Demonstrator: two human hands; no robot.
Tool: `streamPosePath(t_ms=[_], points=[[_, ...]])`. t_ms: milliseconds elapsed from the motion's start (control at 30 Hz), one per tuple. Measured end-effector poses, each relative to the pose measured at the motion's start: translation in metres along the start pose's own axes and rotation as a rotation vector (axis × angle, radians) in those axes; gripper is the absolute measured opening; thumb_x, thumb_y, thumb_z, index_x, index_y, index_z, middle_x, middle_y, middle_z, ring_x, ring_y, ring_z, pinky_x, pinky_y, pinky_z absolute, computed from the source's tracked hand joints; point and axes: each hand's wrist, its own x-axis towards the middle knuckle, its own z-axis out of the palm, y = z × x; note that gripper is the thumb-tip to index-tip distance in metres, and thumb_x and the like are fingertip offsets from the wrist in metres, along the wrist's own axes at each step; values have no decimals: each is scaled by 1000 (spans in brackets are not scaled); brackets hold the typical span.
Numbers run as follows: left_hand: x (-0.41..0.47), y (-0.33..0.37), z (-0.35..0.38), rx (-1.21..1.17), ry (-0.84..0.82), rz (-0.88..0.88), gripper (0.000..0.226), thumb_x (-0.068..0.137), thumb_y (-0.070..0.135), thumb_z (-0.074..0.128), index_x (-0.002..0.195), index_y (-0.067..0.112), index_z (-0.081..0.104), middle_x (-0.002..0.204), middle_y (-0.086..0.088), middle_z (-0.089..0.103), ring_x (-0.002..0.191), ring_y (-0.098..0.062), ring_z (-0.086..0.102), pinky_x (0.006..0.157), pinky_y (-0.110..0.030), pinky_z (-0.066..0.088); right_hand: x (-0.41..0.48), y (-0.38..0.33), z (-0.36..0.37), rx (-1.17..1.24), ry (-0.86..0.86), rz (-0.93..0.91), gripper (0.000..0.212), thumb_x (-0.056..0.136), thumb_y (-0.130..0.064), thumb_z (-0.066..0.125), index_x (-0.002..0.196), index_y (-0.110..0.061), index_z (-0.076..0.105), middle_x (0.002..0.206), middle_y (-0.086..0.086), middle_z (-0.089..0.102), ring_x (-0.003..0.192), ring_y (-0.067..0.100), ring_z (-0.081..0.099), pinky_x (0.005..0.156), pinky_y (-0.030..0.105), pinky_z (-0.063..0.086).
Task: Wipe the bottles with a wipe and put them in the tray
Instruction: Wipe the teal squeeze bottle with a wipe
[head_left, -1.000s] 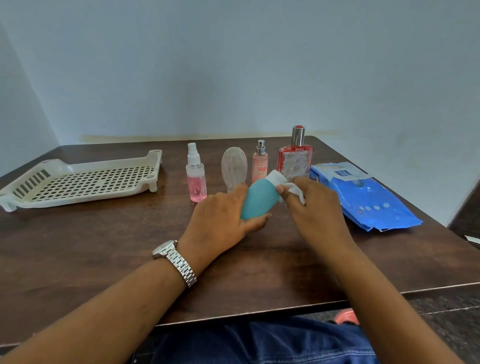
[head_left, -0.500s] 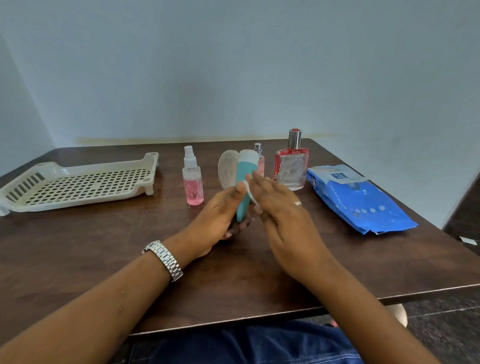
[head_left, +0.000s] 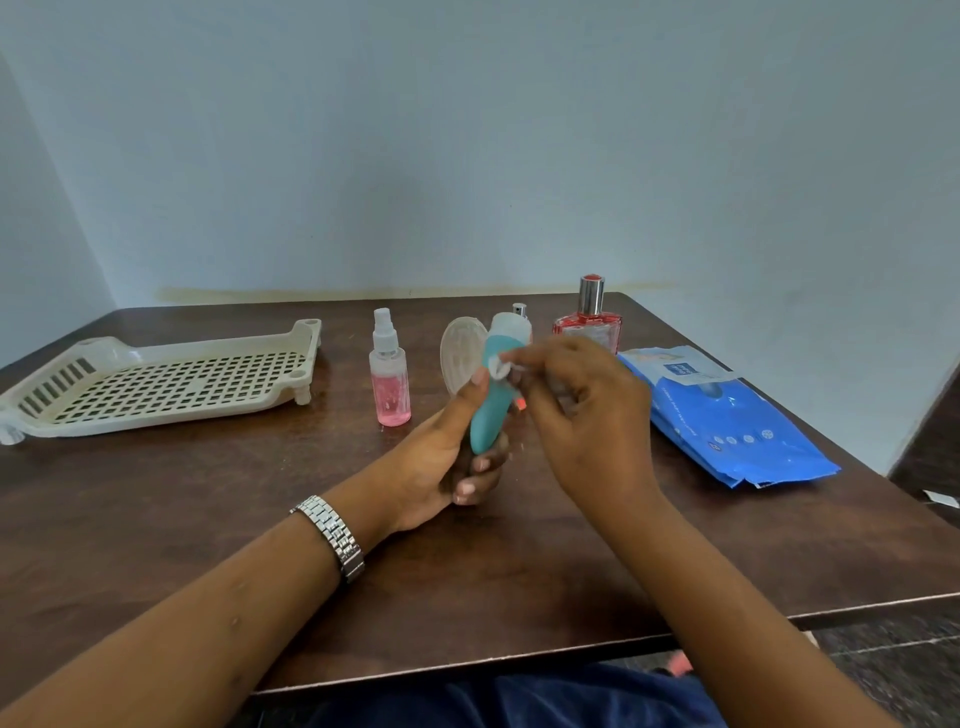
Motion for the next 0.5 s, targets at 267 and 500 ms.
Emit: streamPosePath(t_ms=[267,500], points=[[-2,-1,1,56,-15,48,63,53,89,53,78,33,66,54,3,41,39,-6,36,41,-19,27,-12,-14,9,-159,-173,-71,27,87,-12,53,108,-10,69,114,2,62,108,9,50,94,2,29],[-3,-3,2,94,3,50,84,51,91,50,102,24,57,57,1,49,42,-6,42,39,-17,35,-23,-9,0,-81,-222,-48,33,84,-3,60,114,-14,66,112,-1,61,105,7,55,91,7,40]])
